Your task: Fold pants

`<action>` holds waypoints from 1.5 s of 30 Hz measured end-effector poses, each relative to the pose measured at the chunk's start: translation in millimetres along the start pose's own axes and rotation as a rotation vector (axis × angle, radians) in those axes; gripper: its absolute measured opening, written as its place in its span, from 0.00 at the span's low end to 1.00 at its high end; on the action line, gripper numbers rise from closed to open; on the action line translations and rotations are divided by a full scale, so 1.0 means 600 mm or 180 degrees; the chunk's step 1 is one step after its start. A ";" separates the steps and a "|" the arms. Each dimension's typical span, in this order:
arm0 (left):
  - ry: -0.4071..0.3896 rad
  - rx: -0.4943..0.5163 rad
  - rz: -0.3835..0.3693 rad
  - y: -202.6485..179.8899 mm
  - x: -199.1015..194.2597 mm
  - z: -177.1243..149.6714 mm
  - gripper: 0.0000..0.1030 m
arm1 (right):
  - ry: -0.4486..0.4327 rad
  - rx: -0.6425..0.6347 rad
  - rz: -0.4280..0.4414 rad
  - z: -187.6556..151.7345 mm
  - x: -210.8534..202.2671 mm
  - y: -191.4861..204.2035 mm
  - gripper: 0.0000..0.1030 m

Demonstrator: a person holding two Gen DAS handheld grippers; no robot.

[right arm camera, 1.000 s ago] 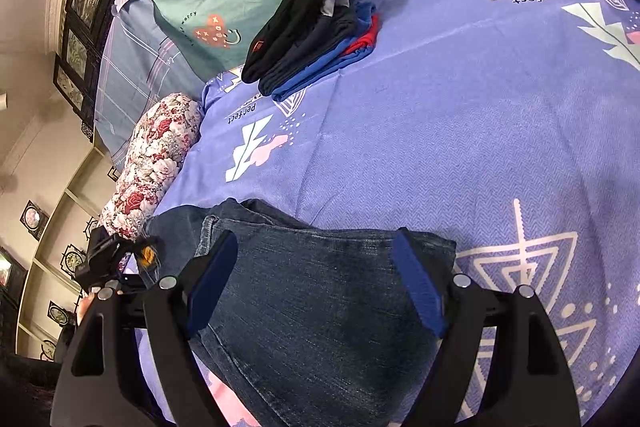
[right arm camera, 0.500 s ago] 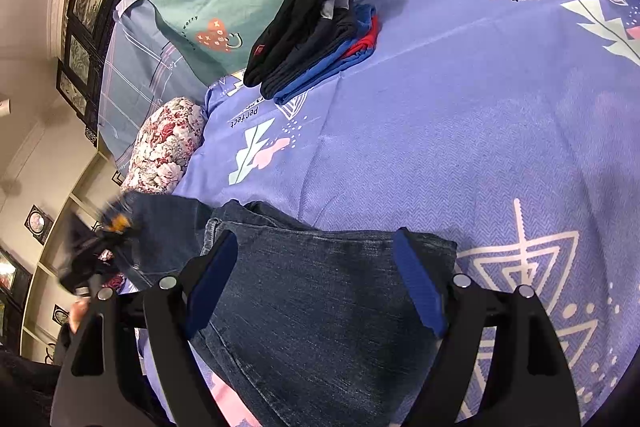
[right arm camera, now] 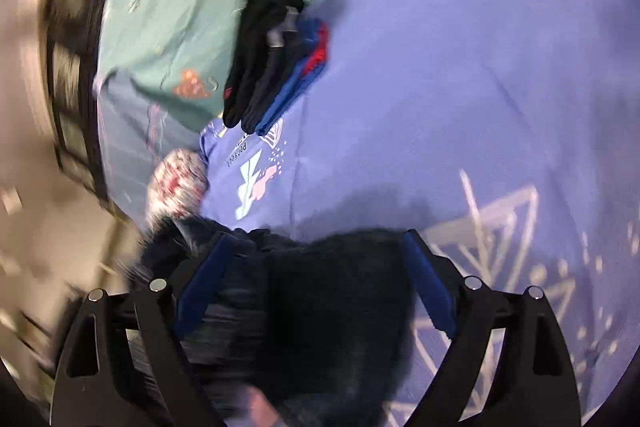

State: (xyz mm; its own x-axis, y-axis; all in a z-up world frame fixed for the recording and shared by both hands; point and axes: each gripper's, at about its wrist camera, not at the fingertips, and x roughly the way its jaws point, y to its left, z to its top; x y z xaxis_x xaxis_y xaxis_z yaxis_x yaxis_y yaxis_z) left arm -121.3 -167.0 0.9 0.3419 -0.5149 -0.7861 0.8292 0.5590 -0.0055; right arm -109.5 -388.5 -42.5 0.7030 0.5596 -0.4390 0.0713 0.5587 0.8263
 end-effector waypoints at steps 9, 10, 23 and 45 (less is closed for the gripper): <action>-0.0571 -0.0258 -0.0601 0.048 -0.141 -0.029 0.98 | 0.0236 -0.0217 0.0235 -0.027 -0.032 0.046 0.89; -0.0543 -0.0370 -0.0605 0.067 -0.137 -0.034 0.98 | 0.0274 -0.0382 0.0207 -0.032 -0.030 0.066 0.89; -0.0333 -0.0892 -0.1050 0.116 -0.045 -0.073 0.98 | 0.0571 -0.1140 -0.0239 -0.064 0.017 0.149 0.32; -0.0231 -0.0855 -0.1424 0.111 -0.065 -0.087 0.98 | 0.0062 -0.1926 -0.0412 -0.061 0.010 0.305 0.44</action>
State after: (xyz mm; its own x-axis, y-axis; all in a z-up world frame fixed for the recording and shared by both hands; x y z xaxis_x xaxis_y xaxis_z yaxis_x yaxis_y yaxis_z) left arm -102.5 -76.1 -1.1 0.0180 -0.7797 -0.6259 0.7617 0.4162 -0.4966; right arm -118.2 -260.5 93.2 0.7020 0.4720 -0.5333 -0.2628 0.8677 0.4220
